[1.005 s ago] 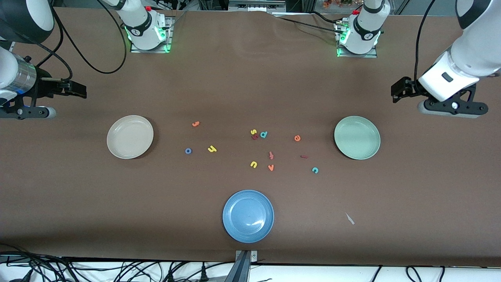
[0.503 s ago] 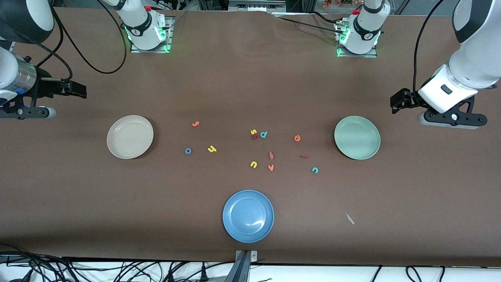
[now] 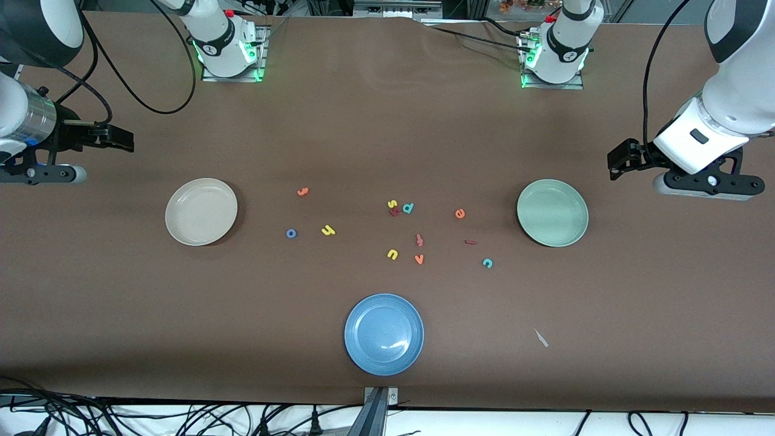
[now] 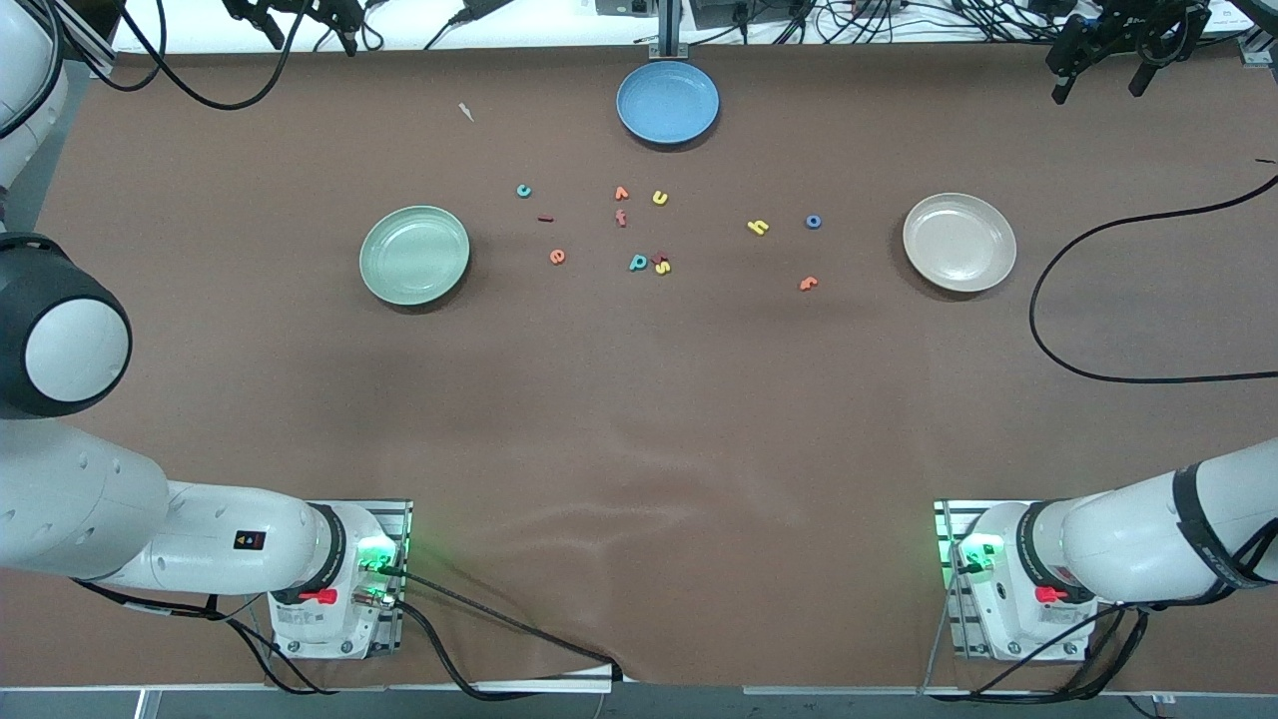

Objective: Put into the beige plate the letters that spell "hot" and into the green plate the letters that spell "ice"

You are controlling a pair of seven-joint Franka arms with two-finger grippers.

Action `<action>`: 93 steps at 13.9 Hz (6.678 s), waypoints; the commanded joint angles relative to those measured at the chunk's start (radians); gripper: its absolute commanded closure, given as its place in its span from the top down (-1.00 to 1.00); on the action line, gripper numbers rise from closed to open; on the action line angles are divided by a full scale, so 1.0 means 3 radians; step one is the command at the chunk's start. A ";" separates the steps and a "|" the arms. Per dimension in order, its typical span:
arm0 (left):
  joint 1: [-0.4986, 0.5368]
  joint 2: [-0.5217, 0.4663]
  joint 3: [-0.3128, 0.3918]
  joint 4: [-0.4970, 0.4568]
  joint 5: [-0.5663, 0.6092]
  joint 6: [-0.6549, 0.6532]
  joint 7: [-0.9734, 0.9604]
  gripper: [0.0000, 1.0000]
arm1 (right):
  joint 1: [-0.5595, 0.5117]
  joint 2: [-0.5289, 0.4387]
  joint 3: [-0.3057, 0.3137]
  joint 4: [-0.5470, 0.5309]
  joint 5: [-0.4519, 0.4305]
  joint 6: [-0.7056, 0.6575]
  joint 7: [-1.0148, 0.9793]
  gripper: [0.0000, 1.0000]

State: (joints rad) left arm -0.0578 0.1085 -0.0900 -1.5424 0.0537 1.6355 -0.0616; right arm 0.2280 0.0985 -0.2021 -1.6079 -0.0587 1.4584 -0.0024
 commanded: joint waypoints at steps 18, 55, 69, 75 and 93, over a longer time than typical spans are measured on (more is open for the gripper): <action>0.0111 0.0012 0.0008 0.0048 -0.0025 -0.0006 0.0006 1.00 | 0.0002 0.0004 -0.0001 0.0031 0.0042 -0.0040 0.0034 1.00; -0.0810 0.1386 -0.0119 0.0064 -0.0031 0.0674 0.0976 1.00 | 0.1295 0.0704 0.0039 -0.0965 0.0651 0.2127 0.3253 1.00; -0.0886 0.2026 -0.0119 -0.0008 -0.0005 0.1896 0.2874 -0.04 | 0.1428 0.0954 0.0254 -0.2029 0.0727 0.3851 0.4160 0.99; -0.0856 0.2149 -0.0114 -0.0104 0.0005 0.2171 0.3579 -0.11 | 0.1413 0.1164 0.0275 -0.1999 0.0958 0.3928 0.4160 0.97; -0.0886 0.2098 -0.0114 -0.0340 0.0164 0.2295 0.3703 -0.16 | 0.1403 0.1200 0.0362 -0.1993 0.1029 0.3923 0.4140 -0.49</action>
State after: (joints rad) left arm -0.3190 0.7617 -0.1292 -1.6083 0.0818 2.3153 1.0357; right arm 0.6547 0.4471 -0.1021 -2.2009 0.2308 2.6297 1.2433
